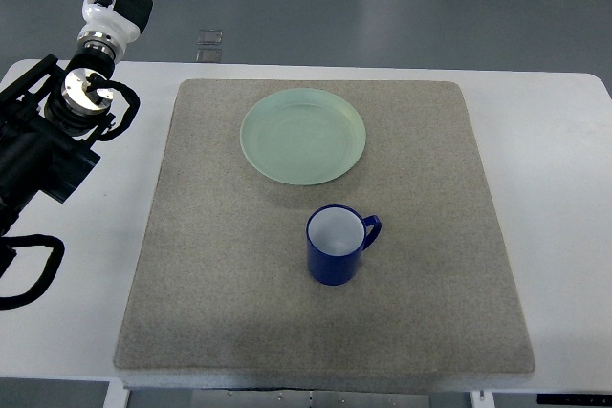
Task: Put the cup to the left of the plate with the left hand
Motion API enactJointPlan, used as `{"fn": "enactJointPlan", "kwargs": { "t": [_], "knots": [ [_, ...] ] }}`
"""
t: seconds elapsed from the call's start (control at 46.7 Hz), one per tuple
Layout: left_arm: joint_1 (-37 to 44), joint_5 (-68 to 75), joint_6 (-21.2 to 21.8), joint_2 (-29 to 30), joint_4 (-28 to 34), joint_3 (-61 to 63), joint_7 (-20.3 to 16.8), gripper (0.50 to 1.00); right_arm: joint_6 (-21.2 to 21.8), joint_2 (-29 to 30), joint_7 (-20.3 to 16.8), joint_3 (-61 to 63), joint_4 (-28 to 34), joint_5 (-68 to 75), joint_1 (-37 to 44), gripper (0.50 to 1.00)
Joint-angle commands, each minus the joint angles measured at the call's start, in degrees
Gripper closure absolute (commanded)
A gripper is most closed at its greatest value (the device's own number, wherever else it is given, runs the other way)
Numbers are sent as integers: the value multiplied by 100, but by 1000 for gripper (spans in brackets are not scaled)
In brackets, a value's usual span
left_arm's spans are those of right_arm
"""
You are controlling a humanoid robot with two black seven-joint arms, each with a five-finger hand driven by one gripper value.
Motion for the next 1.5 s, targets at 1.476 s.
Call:
{"fn": "enactJointPlan", "kwargs": {
  "t": [1.476],
  "knots": [
    [10, -35, 18, 1, 9, 18, -9, 504, 0, 0, -1, 0, 2, 0, 0, 568]
  ]
}}
